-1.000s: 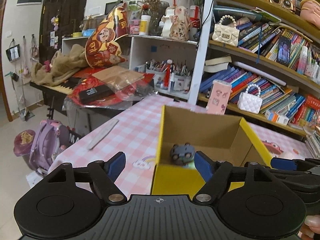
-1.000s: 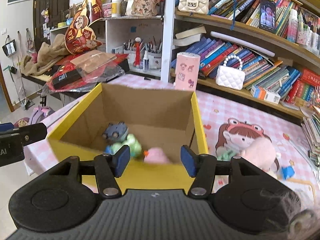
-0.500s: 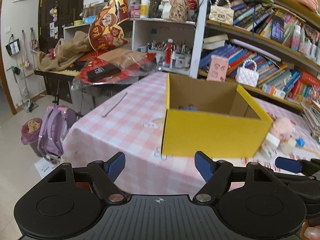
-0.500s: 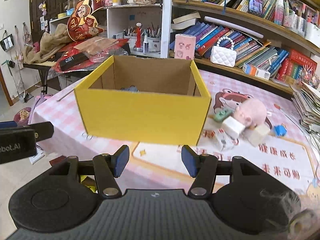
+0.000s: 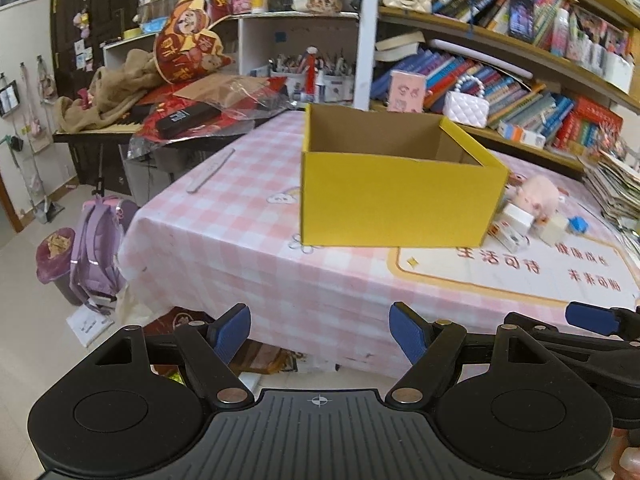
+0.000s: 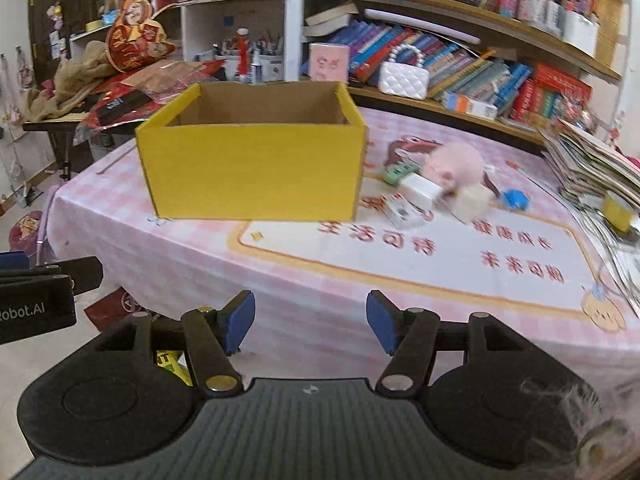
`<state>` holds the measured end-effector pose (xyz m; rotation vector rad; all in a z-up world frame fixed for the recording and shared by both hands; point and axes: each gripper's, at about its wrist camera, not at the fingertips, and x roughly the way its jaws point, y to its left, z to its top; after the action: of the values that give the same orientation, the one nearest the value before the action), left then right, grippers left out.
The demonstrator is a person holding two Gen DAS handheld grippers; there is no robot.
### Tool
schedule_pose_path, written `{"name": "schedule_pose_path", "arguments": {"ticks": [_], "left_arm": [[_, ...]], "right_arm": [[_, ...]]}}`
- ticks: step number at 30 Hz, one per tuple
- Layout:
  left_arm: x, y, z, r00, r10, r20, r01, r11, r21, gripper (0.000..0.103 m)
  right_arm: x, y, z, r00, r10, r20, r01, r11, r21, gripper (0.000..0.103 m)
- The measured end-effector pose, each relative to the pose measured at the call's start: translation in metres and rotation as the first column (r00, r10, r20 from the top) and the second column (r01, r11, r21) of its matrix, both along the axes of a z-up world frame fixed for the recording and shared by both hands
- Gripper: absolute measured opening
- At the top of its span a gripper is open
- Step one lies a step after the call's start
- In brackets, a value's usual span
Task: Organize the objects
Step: 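Withdraw both open tools from the box toward the pig plush and chargers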
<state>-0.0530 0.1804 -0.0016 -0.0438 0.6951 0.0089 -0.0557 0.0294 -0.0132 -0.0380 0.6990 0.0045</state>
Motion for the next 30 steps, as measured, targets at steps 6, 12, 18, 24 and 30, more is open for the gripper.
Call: {"name": "schedule_pose_path", "arguments": {"ticks": [6, 12, 18, 24, 30], "left_arm": [[0.002, -0.02, -0.002, 0.998, -0.062, -0.012, 0.062, 0.998, 0.006, 0.078], [0.009, -0.05, -0.002, 0.989, -0.148, -0.006, 0.148, 0.989, 0.015, 0.078], [0.023, -0.088, -0.007, 0.972, -0.235, -0.028, 0.236, 0.972, 0.015, 0.078], [0.04, -0.129, -0.013, 0.946, -0.317, -0.061, 0.318, 0.948, 0.002, 0.078], [0.064, -0.158, -0.014, 0.936, -0.338, -0.101, 0.339, 0.941, 0.0, 0.078]], "right_arm": [[-0.014, -0.023, -0.002, 0.997, -0.076, -0.006, 0.076, 0.997, -0.001, 0.062], [-0.021, -0.05, -0.001, 0.986, -0.164, -0.006, 0.164, 0.987, -0.004, 0.063], [-0.026, -0.086, -0.006, 0.963, -0.266, -0.028, 0.266, 0.964, -0.006, 0.063], [-0.021, -0.123, -0.01, 0.939, -0.34, -0.051, 0.339, 0.941, -0.014, 0.063], [0.002, -0.154, -0.008, 0.935, -0.351, -0.057, 0.35, 0.936, -0.014, 0.063]]}}
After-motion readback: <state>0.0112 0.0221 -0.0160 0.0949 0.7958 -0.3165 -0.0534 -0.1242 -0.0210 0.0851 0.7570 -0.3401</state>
